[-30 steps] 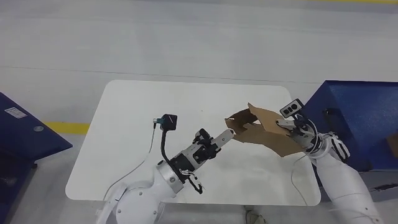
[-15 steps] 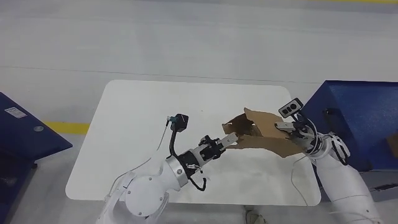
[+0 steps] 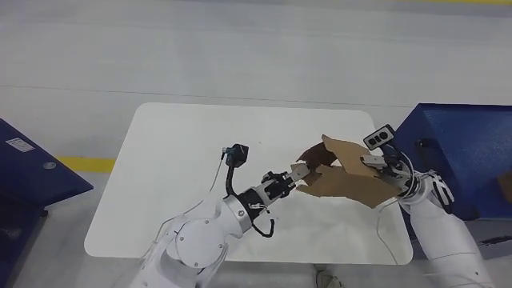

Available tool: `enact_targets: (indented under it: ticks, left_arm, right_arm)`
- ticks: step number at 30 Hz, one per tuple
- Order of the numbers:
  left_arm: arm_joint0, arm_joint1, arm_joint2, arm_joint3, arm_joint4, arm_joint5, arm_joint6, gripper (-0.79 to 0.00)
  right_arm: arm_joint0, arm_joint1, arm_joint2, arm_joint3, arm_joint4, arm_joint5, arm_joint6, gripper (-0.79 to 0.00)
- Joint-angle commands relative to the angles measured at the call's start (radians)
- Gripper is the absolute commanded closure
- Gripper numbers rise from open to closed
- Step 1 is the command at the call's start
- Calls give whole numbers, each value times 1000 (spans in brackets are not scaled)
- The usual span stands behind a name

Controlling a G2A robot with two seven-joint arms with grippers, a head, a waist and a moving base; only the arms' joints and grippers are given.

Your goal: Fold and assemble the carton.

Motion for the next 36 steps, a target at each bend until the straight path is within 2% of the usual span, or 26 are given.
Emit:
enact_targets:
  ticks: [1,11,15,22,28,36]
  left_arm:
    - [4,0,1,-1,-3,-6,1,-785]
    - [20,0,-4,5,0,1,12,-785]
    - [37,1,-6,-24,12,-36,34,-785]
    - [63,8,-45,-45,20,-46,33,-785]
    - [36,4,-38,14,22,3,31,-785]
    - [13,-3,-24,63,-2,-3,38,-785]
  right_arm:
    - [3,0,2,4,-3,-2,0,0]
    - [12,-2,0,0,0,9,0,0]
    - [11,-2,0,-5,-2,9,0,0]
    - [2,-7,-23,-12,-12,-2,0,0]
    - [-2,-8,-26,-22,-12,-3,0,0]
    - [0,-8,-3,-9,12,-6,0,0]
